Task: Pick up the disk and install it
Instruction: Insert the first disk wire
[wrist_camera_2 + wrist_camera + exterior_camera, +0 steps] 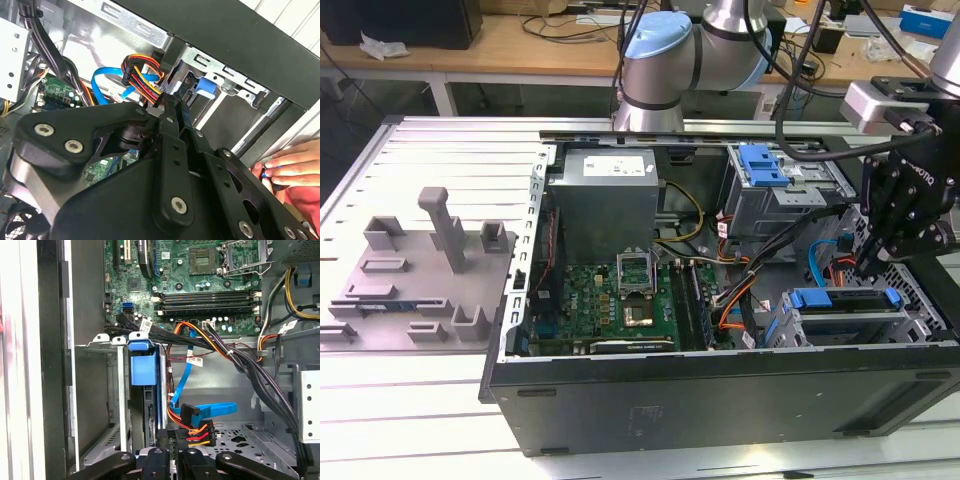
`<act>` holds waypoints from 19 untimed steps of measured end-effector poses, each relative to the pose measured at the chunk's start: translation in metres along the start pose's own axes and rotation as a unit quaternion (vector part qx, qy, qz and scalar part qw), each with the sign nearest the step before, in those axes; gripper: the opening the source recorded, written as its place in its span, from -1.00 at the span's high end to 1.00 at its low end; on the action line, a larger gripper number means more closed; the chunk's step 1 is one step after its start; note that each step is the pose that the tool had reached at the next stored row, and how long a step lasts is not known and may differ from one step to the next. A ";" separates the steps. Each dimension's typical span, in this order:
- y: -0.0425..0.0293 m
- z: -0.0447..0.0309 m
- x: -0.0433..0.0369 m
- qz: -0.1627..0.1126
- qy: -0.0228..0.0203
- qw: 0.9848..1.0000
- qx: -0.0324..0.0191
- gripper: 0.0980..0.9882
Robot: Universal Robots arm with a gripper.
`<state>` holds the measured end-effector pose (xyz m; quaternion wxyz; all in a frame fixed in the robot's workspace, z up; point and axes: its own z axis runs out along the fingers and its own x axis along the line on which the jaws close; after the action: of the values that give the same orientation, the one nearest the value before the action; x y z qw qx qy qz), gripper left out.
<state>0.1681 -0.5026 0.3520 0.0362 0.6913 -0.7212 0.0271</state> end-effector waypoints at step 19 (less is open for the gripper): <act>-0.0008 0.0024 0.0150 0.002 0.000 1.000 0.000 0.85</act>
<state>0.1682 -0.5178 0.3509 0.0362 0.6901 -0.7223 0.0269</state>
